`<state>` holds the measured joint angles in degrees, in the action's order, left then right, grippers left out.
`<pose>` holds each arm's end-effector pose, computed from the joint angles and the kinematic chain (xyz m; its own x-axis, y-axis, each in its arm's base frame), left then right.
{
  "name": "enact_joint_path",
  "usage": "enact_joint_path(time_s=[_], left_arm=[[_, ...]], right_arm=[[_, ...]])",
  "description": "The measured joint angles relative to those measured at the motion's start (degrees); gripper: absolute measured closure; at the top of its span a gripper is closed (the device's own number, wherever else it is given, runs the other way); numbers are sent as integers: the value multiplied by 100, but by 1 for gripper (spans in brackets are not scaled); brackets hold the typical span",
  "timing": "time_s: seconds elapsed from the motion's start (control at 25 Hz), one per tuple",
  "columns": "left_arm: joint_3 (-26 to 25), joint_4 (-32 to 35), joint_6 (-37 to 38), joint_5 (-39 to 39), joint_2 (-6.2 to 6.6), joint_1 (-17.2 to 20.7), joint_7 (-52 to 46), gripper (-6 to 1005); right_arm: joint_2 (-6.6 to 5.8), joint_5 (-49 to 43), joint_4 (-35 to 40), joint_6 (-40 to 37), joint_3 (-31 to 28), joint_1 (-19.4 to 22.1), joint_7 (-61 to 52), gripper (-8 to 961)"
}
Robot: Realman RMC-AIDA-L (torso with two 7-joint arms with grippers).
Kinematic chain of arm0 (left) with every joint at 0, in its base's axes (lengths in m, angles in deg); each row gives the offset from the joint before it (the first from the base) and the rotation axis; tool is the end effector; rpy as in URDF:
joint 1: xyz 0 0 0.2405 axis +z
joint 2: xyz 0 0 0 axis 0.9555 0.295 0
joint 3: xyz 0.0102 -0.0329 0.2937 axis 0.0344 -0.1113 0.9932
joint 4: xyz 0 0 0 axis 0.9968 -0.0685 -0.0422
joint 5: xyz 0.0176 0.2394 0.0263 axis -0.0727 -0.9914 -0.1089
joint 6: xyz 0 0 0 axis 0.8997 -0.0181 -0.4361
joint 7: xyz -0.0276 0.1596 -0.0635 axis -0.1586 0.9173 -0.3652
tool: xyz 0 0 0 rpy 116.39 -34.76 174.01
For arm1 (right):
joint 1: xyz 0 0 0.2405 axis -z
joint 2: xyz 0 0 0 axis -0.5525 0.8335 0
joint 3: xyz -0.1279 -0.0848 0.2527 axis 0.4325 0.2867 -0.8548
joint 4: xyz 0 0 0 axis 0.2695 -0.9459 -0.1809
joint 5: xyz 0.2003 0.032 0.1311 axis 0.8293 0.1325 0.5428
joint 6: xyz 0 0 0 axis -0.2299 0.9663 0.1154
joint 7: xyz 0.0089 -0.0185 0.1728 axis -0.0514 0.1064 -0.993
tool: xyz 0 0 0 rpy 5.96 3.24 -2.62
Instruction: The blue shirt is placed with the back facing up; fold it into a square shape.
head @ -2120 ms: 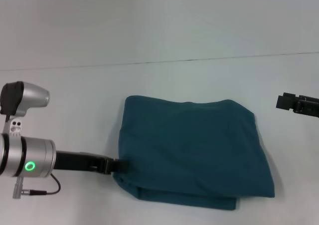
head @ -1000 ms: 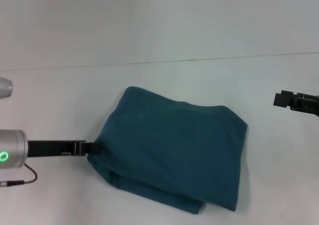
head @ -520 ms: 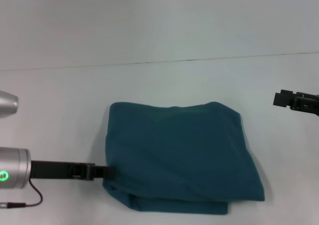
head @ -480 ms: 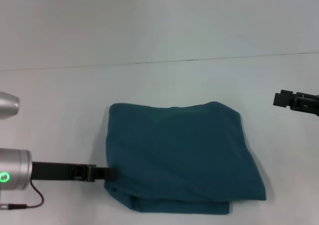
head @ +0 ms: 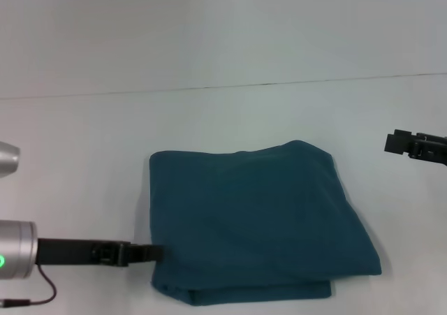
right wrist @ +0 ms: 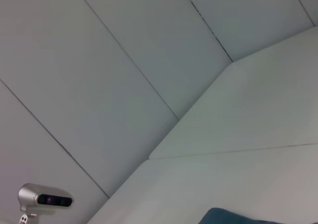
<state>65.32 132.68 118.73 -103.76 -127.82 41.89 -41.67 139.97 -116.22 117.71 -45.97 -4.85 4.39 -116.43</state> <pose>-0.3060 0.3730 -0.0702 0.4305 0.8601 0.2735 0.8802 -0.4672 0.0838 0.3533 0.3692 0.0683 0.4160 -0.6007 -0.6827 -0.7876 -0.6133 0.0598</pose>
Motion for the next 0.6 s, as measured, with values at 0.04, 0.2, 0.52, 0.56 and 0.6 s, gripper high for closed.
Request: enact_joint_path(time_s=[0.04,0.2,0.52,0.56,0.6], left_arm=[[-18,3,51,-21,19,11,27,934],[-142,156,189,-153,87,127,96,929],[-537,457,699,382,49,242,612,609],[-520,424,701,426,29,215,663,530],[-503,373,696,453,5,175,732,487]], right_arm=[[0,0,1,-3,0,5,-2,26],[0,2,4,-10,-5,19,-20,26],[-9,7,9,13,-39,-25,-27,26],[-9,8,7,21,-33,-31,-28,26],[-9,8,7,25,-28,-36,-30,26]])
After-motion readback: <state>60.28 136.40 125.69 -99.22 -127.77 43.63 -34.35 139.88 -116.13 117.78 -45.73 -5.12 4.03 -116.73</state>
